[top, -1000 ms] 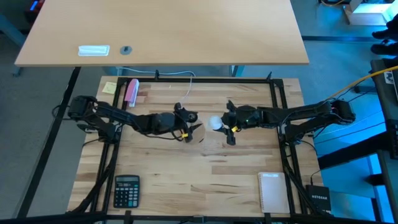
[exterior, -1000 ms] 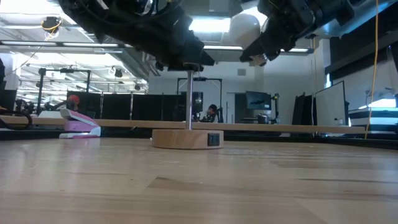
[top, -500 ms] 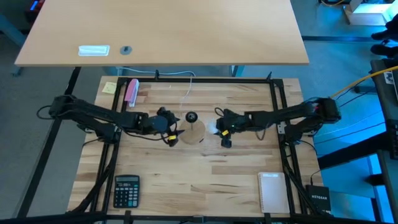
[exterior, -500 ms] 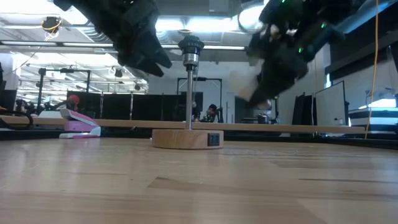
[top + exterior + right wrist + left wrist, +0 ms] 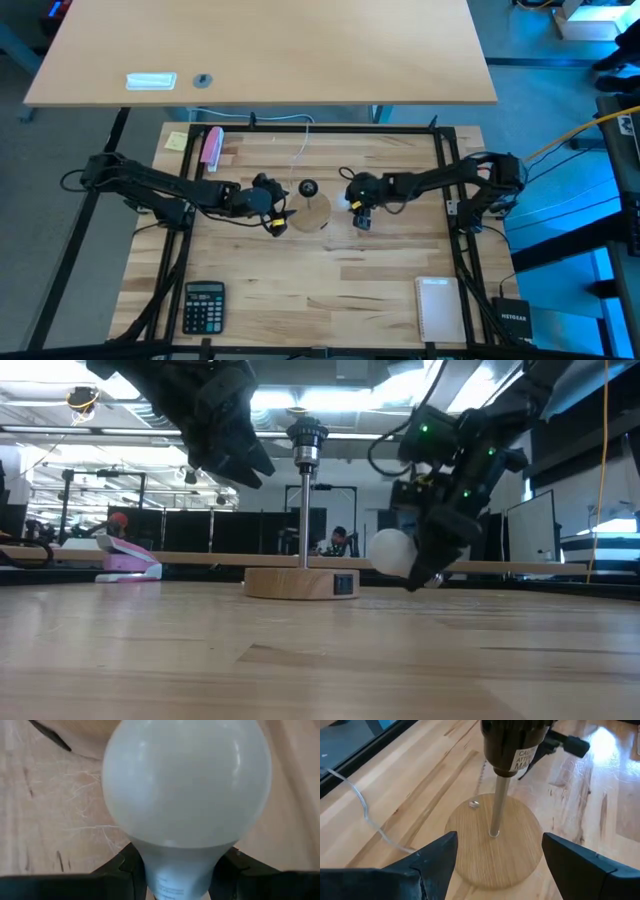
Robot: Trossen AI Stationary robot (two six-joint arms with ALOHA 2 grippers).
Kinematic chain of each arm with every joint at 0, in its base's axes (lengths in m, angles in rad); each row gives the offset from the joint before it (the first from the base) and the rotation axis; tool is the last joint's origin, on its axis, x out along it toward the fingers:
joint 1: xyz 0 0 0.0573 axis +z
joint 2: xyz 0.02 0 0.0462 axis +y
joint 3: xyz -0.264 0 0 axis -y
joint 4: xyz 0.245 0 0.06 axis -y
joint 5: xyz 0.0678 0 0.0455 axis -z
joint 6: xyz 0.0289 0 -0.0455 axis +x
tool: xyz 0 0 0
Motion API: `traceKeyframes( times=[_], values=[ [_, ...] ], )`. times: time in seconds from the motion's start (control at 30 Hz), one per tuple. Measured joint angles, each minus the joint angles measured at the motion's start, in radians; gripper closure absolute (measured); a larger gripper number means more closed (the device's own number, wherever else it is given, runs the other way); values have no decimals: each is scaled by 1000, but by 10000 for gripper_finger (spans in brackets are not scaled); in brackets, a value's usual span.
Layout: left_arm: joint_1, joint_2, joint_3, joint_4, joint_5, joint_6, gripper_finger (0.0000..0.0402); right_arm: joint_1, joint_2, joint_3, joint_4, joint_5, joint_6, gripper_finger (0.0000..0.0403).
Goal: Screw lightbulb
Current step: Remove the white lightbulb from the brown lamp
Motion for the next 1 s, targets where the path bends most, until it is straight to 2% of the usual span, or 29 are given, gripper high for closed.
traceKeyframes(
  times=[0.17,0.43,0.5,0.6,0.7,0.83,1.0],
  values=[
    [0,0,0,-1,0,-6,122,1,45,1,36,-5,-10,258],
    [0,0,0,-2,-1,-6,121,1,46,2,36,-6,-2,256],
    [0,0,0,-1,-1,-6,121,2,46,2,36,-6,1,223],
    [0,0,0,-1,-1,-11,121,1,47,2,36,-5,21,153],
    [0,0,0,-1,-1,-11,121,1,47,2,36,-3,25,110],
    [0,0,0,-1,-1,-11,121,2,47,2,35,-3,26,92],
    [0,0,-1,-1,-1,-15,121,2,29,1,4,-4,25,104]
  ],
)
